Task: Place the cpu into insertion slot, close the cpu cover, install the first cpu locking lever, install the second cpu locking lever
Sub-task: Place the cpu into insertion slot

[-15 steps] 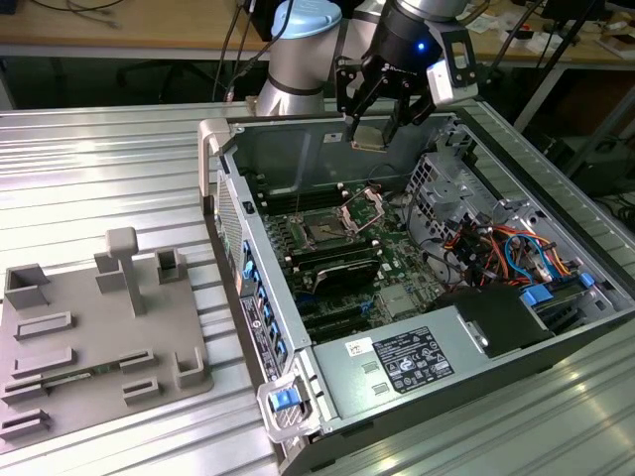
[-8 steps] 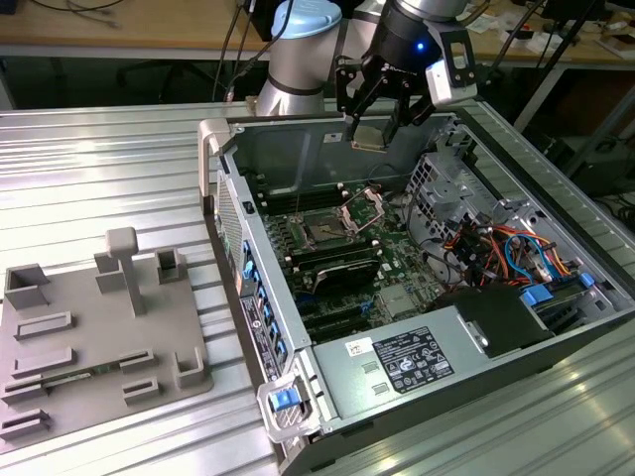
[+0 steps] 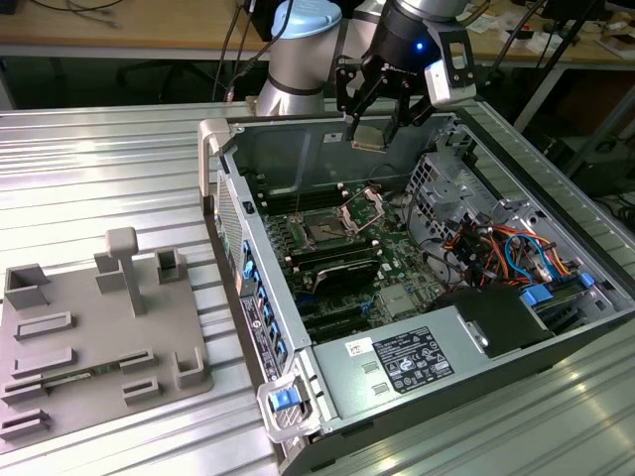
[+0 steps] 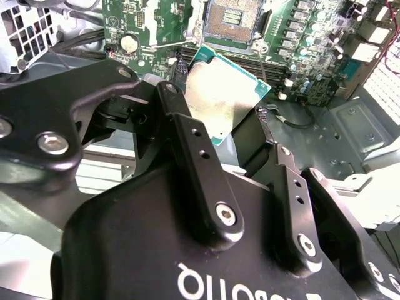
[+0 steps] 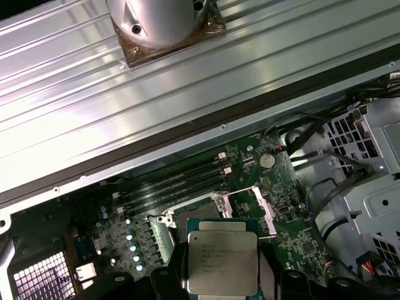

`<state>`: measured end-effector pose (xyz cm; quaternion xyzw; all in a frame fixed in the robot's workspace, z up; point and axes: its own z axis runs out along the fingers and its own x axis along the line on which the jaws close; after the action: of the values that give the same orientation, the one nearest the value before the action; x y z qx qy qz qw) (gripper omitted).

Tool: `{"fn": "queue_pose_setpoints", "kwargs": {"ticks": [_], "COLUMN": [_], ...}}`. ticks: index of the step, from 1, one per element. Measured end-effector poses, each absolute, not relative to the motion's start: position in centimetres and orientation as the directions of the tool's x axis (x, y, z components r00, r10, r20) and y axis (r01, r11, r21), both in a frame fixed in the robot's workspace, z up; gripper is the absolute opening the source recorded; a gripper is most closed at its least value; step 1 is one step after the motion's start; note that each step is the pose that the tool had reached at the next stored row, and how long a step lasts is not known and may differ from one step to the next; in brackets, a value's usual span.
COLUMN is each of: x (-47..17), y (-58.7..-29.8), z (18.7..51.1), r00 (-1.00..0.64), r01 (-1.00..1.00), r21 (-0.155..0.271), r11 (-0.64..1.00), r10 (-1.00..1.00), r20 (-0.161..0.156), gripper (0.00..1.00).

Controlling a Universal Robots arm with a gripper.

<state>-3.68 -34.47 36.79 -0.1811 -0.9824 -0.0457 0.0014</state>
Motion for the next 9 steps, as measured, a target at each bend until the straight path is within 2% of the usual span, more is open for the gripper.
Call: {"fn": "queue_pose_setpoints", "kwargs": {"ticks": [9], "x": [-3.68], "y": [-34.46], "z": [36.79], "r00": [-0.925], "r01": [0.381], "r21": [0.089], "r11": [0.920], "r10": [0.381], "r20": [0.019], "gripper": [0.55]}}
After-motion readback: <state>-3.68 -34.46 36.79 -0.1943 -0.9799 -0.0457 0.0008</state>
